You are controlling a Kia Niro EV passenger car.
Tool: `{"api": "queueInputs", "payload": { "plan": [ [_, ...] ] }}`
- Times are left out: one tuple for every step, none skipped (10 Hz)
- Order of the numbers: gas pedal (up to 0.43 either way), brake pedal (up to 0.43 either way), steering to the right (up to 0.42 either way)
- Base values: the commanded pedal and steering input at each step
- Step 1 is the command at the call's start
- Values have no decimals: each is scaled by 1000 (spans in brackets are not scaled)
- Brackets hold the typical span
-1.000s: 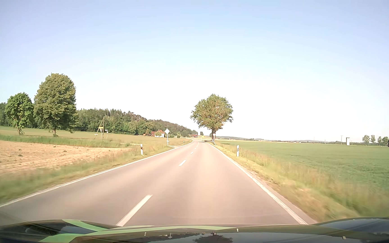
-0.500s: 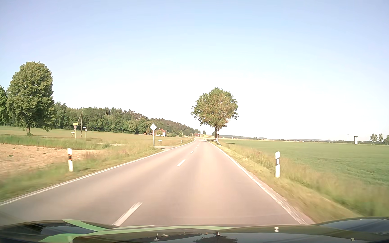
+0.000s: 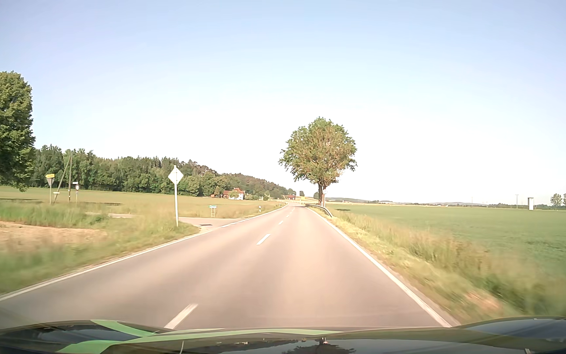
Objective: Follow the waypoints while adhering to traffic rules and regulations
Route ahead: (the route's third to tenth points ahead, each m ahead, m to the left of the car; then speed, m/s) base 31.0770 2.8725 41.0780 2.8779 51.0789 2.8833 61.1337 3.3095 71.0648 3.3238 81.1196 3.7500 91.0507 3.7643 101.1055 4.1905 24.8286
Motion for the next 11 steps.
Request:
{"api": "queueInputs", "payload": {
  "plan": [
    [110, 0, -7],
    [157, 0, -6],
    [169, 0, -5],
    [189, 0, -5],
    [209, 0, -5],
    [228, 0, -5],
    [228, 0, -3],
    [228, 0, -3],
    [228, 0, -3],
    [189, 0, -2],
    [130, 0, -2]
  ]
}}
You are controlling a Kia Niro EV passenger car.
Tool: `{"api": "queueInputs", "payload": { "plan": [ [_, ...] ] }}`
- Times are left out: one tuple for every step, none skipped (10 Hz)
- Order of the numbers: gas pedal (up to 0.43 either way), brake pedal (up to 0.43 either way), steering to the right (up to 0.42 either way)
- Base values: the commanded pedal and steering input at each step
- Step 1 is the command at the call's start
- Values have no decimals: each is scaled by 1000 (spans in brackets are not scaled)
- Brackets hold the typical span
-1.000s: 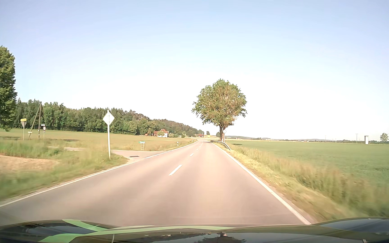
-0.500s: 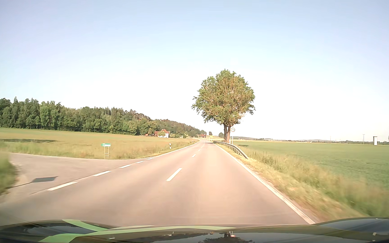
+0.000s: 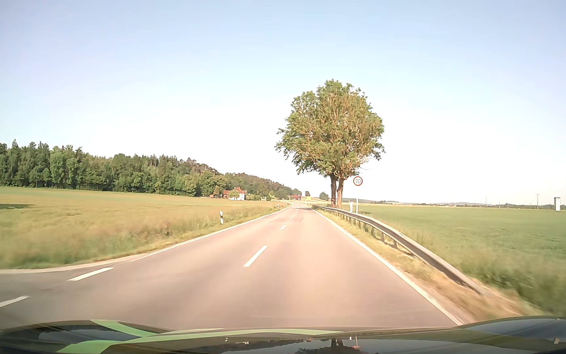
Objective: Follow the waypoints while adhering to traffic rules and regulations
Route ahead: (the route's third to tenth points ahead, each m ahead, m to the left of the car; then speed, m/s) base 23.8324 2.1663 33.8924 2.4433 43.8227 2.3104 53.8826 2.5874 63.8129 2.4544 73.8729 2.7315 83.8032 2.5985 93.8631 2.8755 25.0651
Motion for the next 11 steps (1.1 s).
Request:
{"api": "queueInputs", "payload": {
  "plan": [
    [130, 0, -2],
    [87, 0, -2],
    [59, 0, -2],
    [0, 0, -2],
    [0, 0, -2],
    [0, 0, -2],
    [0, 0, 0],
    [0, 0, 2],
    [8, 0, 2],
    [39, 0, 3],
    [59, 0, 3]
  ]
}}
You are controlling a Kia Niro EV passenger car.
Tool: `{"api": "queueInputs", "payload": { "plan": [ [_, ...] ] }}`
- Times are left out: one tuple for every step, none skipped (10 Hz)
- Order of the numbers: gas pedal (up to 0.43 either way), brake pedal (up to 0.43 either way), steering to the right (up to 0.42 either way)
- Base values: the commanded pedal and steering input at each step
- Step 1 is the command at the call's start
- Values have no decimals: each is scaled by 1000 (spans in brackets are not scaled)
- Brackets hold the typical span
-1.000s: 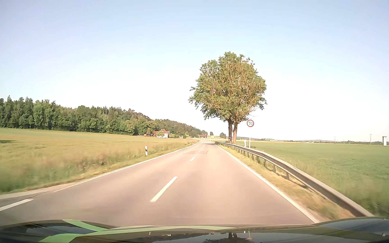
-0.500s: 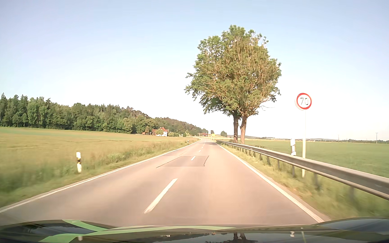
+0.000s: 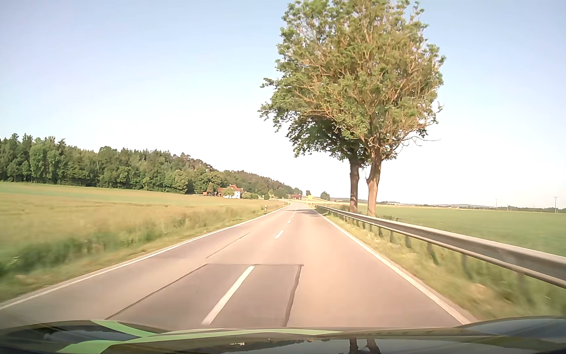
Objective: Follow the waypoints while adhering to traffic rules and regulations
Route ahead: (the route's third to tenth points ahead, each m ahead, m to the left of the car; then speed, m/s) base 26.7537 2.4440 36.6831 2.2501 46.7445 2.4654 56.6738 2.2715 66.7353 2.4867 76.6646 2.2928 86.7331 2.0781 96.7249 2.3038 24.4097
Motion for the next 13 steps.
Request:
{"api": "queueInputs", "payload": {
  "plan": [
    [87, 0, 2],
    [98, 0, 2],
    [130, 0, 3],
    [138, 0, 2],
    [157, 0, 1],
    [189, 0, 0],
    [189, 0, 0],
    [189, 0, 0],
    [150, 0, 0],
    [87, 0, -1],
    [39, 0, -2],
    [0, 0, -3],
    [0, 0, -5]
  ]
}}
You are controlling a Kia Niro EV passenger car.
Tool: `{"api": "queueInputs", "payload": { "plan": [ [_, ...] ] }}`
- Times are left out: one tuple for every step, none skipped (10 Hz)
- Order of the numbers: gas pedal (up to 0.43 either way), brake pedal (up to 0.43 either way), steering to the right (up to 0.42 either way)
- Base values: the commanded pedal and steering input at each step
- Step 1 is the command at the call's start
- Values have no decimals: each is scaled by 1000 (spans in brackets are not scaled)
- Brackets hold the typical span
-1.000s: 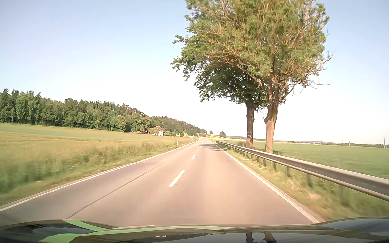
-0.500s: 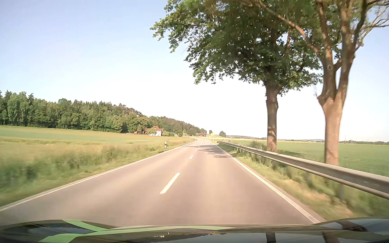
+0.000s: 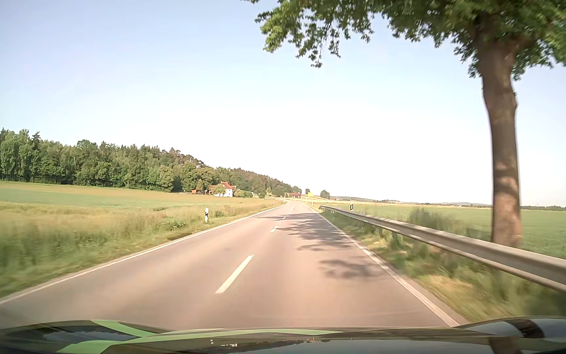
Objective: Follow the waypoints while adhering to traffic rules and regulations
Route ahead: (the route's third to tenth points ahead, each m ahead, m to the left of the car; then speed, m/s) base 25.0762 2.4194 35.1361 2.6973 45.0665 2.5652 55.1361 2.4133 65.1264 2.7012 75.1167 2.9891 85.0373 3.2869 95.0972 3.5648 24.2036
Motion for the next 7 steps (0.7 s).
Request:
{"api": "queueInputs", "payload": {
  "plan": [
    [0, 0, -5],
    [8, 0, -5],
    [28, 0, -5],
    [67, 0, -5],
    [87, 0, -4],
    [110, 0, -3],
    [130, 0, -3]
  ]
}}
